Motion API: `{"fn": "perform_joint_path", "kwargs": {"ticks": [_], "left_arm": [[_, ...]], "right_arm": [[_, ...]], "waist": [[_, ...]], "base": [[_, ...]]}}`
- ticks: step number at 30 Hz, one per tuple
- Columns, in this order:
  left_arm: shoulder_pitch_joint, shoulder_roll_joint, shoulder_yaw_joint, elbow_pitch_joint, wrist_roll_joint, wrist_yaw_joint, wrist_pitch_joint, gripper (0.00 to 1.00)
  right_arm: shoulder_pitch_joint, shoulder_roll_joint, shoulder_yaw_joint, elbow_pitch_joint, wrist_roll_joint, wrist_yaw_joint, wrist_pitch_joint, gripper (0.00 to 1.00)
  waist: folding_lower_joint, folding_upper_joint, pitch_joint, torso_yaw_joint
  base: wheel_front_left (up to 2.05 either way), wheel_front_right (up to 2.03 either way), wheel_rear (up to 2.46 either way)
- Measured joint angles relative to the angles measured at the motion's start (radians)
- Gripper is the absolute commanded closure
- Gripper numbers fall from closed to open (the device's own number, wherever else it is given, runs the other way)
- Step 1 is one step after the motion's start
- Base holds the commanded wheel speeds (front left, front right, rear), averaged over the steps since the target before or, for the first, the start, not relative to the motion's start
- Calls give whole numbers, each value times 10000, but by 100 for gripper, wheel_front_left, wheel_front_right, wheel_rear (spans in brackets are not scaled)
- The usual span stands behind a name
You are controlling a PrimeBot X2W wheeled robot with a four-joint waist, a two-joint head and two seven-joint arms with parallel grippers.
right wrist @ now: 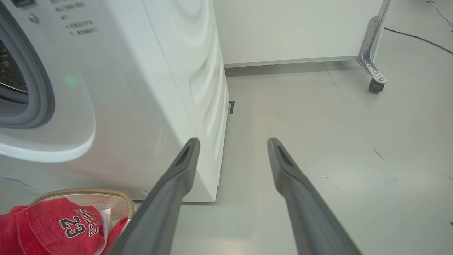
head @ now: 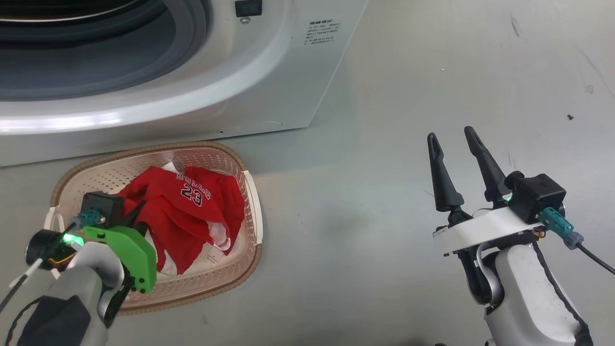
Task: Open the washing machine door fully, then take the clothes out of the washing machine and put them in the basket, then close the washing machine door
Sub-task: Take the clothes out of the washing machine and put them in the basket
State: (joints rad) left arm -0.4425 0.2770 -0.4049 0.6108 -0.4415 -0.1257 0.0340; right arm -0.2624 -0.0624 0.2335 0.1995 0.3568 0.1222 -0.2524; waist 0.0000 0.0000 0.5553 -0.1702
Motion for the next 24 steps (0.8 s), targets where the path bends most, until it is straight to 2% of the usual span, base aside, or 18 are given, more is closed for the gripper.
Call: {"fn": "perform_joint_path", "kwargs": {"ticks": [22,23,24], "left_arm": [[-927,-472,650,2263,-614,96,-180,100],[-990,-489,650,2313,-614,96,-192,81],[-1044,-502,650,2389,-614,94,-217,55]], "right_arm": [[-227,-77,-196,-209,-249,0,0,0],[-231,-77,-213,-209,-249,0,0,0],[-236,-75,-224,-209,-251,0,0,0]], "waist": [[0,0,670,-23],[0,0,676,-20],[0,0,681,-17]], "base": [[0,0,0],[0,0,0],[0,0,0]]}}
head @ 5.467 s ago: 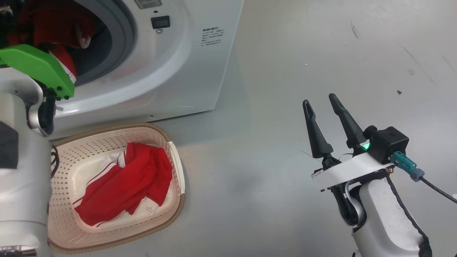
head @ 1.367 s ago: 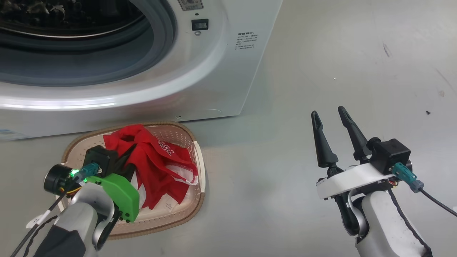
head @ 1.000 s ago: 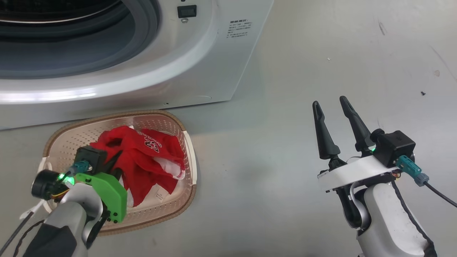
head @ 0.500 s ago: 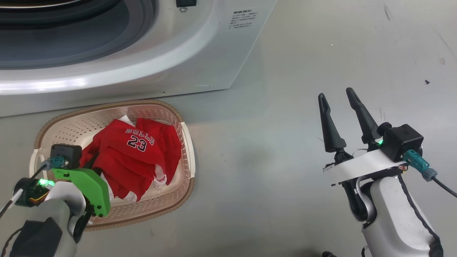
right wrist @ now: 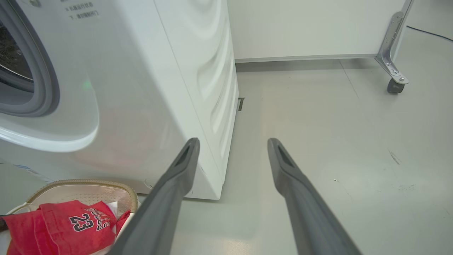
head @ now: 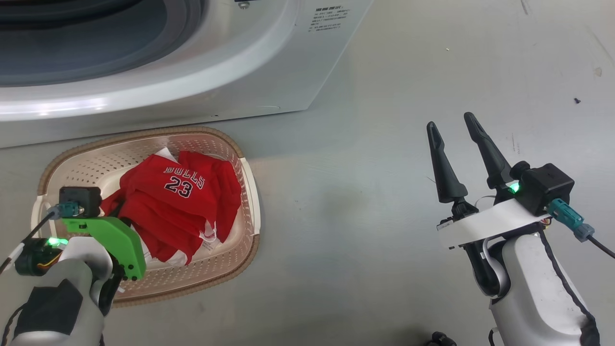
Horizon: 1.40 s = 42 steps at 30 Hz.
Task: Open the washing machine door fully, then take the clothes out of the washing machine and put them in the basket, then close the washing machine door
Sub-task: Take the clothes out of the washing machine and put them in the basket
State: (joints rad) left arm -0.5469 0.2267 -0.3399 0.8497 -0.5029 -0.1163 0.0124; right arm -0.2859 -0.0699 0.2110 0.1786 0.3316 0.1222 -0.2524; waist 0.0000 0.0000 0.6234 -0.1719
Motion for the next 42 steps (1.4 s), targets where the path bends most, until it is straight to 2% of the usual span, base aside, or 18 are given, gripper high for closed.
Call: {"fn": "perform_joint_path", "kwargs": {"ticks": [1,8,21,33,42], "left_arm": [[-36,-12,-2,92,0,0,-63,0],[-205,-280,82,497,-132,-2,-407,0],[-276,-270,104,1430,-165,-10,-1068,0],[-184,-378,92,1517,-238,-36,-1977,0],[-169,-614,-92,1068,-234,-42,-2483,0]], "right_arm": [[-5,0,-10,0,0,0,0,0],[-107,10,-96,12,-12,0,0,0],[-139,67,142,251,-6,0,0,0],[-111,84,150,568,217,0,0,0],[261,88,-84,700,303,0,0,0]], "waist": [[0,0,3,3],[0,0,-82,92],[0,0,-844,343],[0,0,-1896,449],[0,0,-2743,637]], "base": [[0,0,0],[0,0,0],[0,0,0],[0,0,0],[0,0,0]]}}
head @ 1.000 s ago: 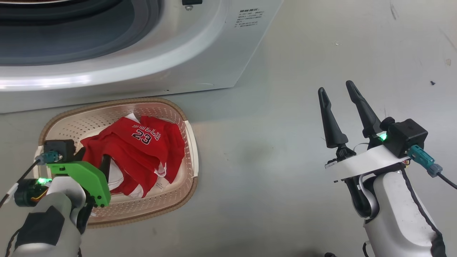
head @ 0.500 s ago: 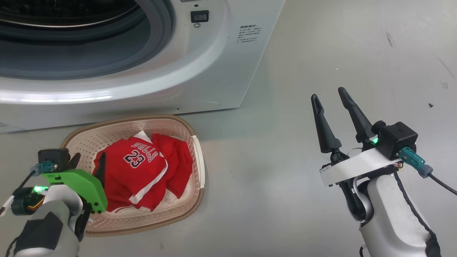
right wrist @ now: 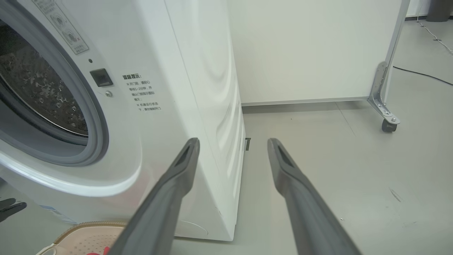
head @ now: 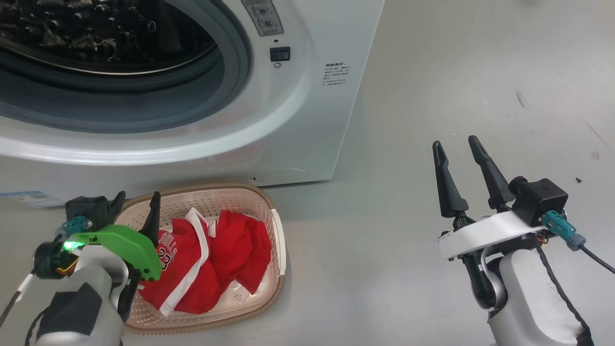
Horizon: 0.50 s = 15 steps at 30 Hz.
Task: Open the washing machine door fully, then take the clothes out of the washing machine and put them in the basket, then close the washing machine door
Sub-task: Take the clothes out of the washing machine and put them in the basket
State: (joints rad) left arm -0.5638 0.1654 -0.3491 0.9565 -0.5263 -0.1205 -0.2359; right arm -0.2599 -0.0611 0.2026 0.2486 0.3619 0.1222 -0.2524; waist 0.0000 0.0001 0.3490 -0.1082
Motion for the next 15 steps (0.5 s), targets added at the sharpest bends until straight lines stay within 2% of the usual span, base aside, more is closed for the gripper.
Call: {"fn": "perform_joint_path", "kwargs": {"ticks": [12,15], "left_arm": [[305,-219,-2,-1137,75,-6,-161,0],[534,-226,253,-1666,73,-6,-159,0]], "right_arm": [[601,12,-351,-54,48,0,0,0],[732,12,-385,-69,48,0,0,0]], "waist": [[0,0,-1048,547],[0,0,-1292,710]], "base": [[0,0,0],[0,0,0]]}}
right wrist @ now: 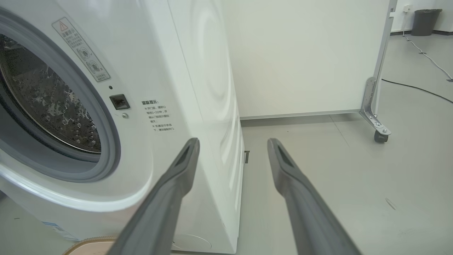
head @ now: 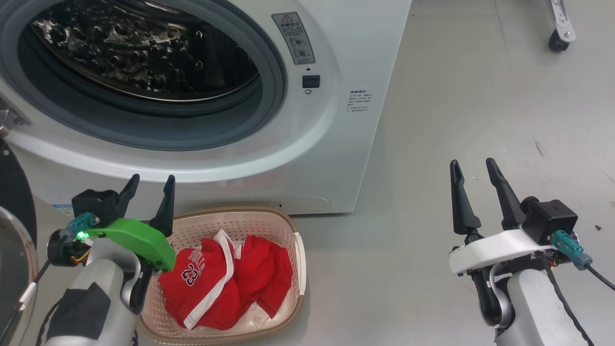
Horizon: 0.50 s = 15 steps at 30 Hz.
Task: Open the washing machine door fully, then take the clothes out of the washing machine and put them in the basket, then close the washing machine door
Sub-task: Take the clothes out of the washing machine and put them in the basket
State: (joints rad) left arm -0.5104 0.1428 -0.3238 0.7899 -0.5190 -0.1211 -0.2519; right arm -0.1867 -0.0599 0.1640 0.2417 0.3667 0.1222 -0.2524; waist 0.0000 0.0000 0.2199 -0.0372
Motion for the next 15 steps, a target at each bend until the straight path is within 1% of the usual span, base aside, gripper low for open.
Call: {"fn": "perform_joint_path", "kwargs": {"ticks": [5,15], "left_arm": [[140,31,433,-1068,90,0,0,0],[1436,71,1152,-2502,420,63,0,0]], "right_arm": [[207,-2,15,-61,-6,0,0,0],[571,-2,205,-113,-40,0,0,0]], "waist": [[0,0,-351,278],[0,0,-987,581]], "base": [[0,0,0],[0,0,0]]}}
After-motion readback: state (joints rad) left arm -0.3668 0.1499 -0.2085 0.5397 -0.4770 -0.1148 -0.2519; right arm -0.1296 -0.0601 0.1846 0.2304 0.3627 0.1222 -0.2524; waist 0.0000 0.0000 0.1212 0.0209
